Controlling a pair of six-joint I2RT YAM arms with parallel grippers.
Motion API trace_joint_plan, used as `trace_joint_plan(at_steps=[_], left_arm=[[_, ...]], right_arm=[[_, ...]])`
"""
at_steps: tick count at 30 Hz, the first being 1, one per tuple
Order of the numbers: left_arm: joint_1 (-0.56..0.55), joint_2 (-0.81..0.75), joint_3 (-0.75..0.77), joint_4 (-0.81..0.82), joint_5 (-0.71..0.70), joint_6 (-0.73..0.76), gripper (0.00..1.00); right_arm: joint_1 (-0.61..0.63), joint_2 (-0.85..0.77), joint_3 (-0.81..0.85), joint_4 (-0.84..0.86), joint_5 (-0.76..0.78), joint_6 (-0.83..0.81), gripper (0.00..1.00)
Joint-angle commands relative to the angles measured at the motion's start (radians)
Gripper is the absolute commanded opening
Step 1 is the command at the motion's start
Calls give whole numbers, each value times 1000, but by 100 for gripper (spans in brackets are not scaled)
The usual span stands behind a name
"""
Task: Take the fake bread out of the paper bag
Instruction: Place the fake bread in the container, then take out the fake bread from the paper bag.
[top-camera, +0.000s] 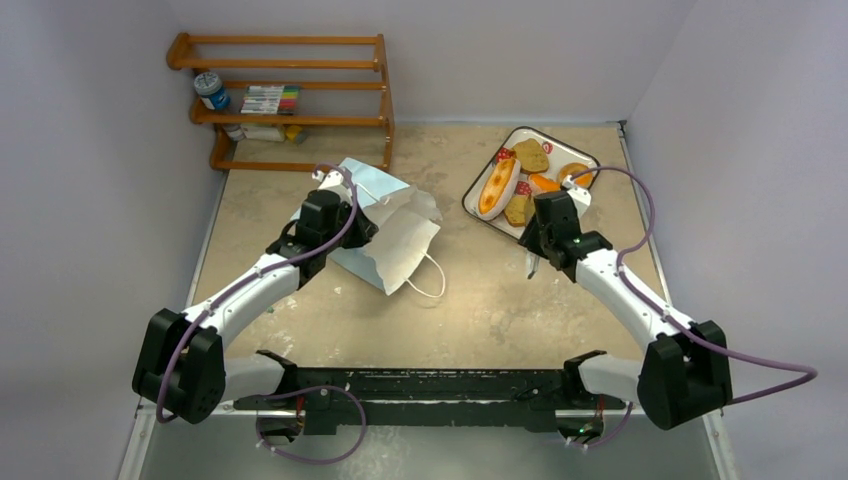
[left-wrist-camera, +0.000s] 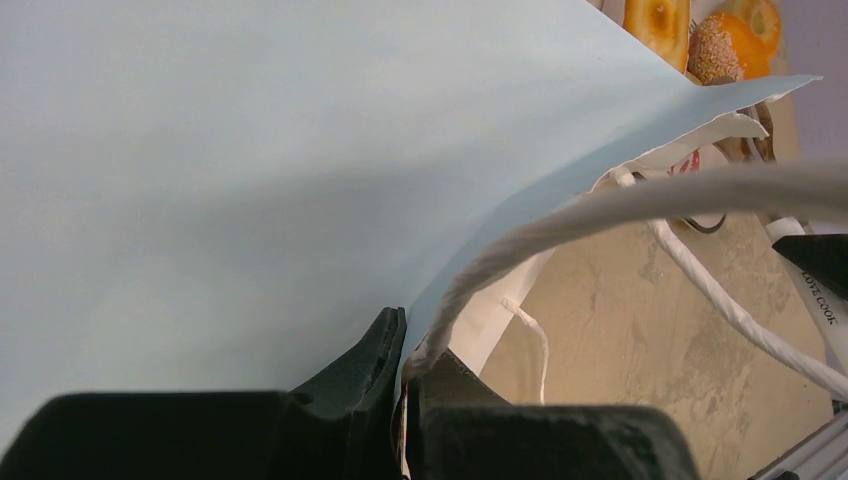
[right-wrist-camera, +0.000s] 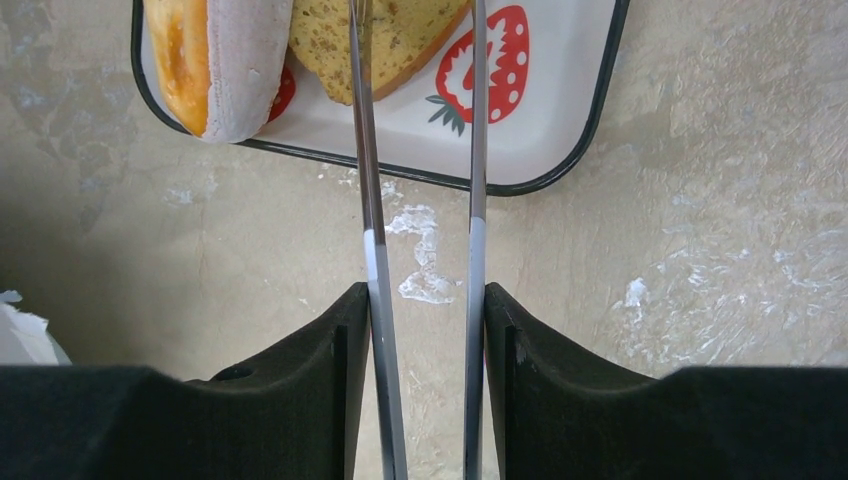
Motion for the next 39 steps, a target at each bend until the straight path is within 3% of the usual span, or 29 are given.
trace_joint_plan(at_steps=[1,17,32,39], left_arm=[[9,-29,-9,33,12,10,0],[9,-20,-1,34,20,18,0],[9,-38,9,-52,66,92,0],[8,-32,18,-75,35,108,0]], right_arm=[[12,-48,24,-11,16,20,45],[78,-178,79,-82,48,28,42],[474,-320,120,-177,34,67,41],[562,-382,117,-238,-5,25,41]])
